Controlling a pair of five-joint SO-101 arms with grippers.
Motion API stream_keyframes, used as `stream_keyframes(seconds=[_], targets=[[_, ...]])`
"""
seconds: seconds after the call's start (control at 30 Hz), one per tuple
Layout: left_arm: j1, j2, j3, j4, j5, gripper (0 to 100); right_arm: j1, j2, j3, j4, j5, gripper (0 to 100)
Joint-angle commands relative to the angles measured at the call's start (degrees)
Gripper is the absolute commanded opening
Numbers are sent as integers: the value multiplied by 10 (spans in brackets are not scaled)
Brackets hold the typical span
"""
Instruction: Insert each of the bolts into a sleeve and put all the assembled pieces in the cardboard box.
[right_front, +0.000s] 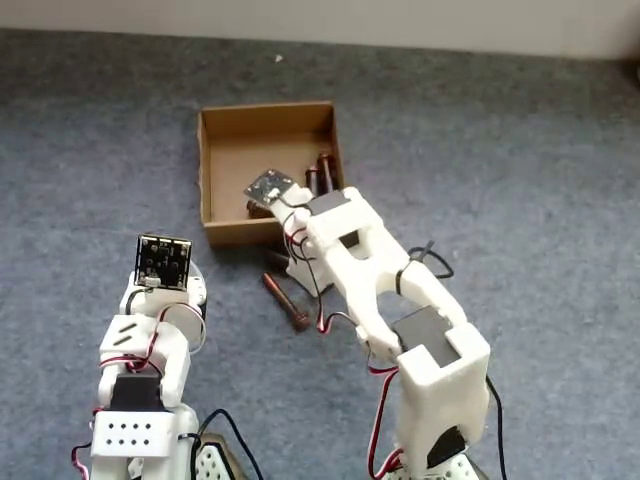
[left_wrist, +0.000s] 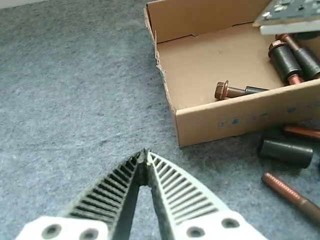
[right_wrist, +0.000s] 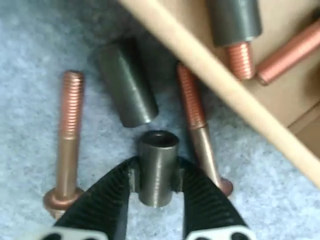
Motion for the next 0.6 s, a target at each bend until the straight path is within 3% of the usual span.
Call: stream_keyframes(seconds=[0.0,0.27,0.57], targets=[[-8,-6,-1,-11,-9,7,-13,-3,2,7,5,6],[-8,-6,-1,-10,-9,7,-21,-192,10,76,1,6],[-8,-6,-1,-9,-13,7,-14,-416,160,87,-44,6]])
